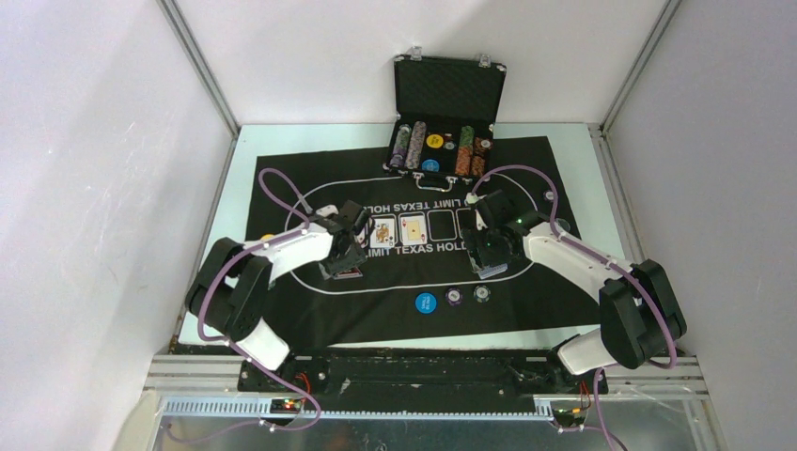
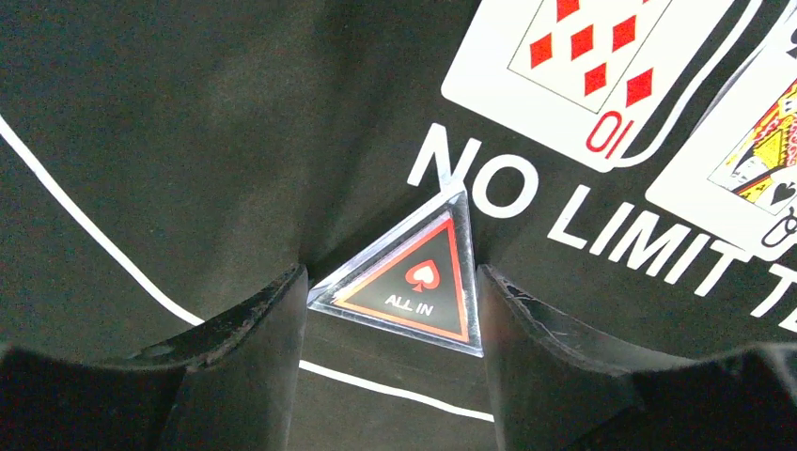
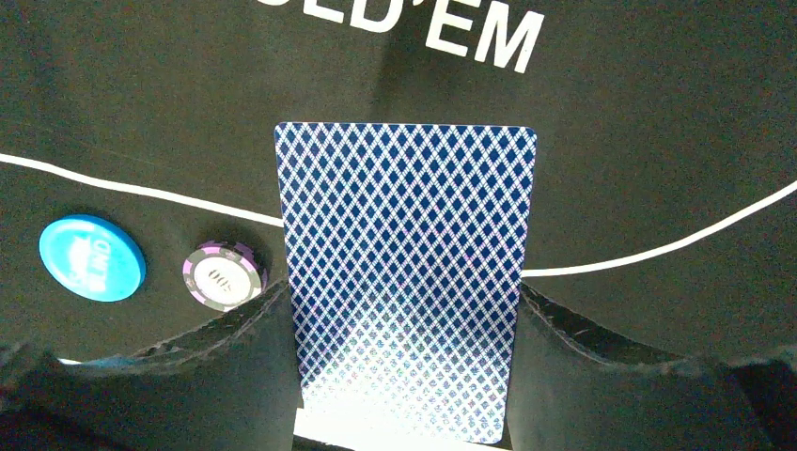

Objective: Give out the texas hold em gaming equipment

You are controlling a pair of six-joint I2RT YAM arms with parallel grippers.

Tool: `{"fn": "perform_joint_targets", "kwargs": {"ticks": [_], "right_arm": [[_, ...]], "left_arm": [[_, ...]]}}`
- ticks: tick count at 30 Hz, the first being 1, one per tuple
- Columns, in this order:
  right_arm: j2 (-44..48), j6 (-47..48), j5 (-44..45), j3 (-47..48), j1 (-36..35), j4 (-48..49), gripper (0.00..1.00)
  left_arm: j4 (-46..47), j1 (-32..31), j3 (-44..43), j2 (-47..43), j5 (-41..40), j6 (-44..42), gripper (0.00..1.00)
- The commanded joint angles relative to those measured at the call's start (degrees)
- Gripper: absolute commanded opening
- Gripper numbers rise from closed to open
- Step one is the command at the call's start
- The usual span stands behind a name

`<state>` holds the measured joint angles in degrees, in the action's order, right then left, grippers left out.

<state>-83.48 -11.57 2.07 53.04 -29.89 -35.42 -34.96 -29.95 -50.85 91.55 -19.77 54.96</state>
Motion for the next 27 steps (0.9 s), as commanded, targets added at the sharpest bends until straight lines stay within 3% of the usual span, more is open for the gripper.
{"fn": "perform_joint_targets", "kwargs": {"ticks": [1, 9, 13, 14, 15, 20, 27], "right_arm": [[0.2, 0.1, 1.6, 0.3, -0.3, 1.4, 0.00], [0.5, 0.1, 1.5, 0.2, -0.3, 1.4, 0.00], [0.8, 0.2, 1.2, 0.1, -0.3, 1.6, 0.00], [0.8, 0.2, 1.2, 0.0, -0.3, 1.6, 0.00], [0.8, 0.2, 1.3, 0.0, -0.3, 1.6, 0.00], [0.7, 0.3, 1.2, 0.0, -0.3, 1.7, 0.00], [0.7, 0.3, 1.1, 0.0, -0.3, 1.6, 0.00]], "left_arm": [[-3.2, -0.5, 0.1, -2.6, -1.6, -0.9, 0.54], [-6.9, -0.1, -1.0, -8.9, -6.4, -1.7, 0.50], [-5.0, 3.0, 0.4, -11.8, -4.5, -2.7, 0.51], [-4.5, 3.2, 0.8, -12.3, -4.2, -3.0, 0.54], [-4.2, 3.3, 1.1, -12.5, -2.9, -3.7, 0.66], [-1.7, 2.6, 3.6, -12.7, 5.0, -4.5, 0.88], [1.7, 1.4, 2.4, -6.8, 7.0, -12.3, 0.98]]}}
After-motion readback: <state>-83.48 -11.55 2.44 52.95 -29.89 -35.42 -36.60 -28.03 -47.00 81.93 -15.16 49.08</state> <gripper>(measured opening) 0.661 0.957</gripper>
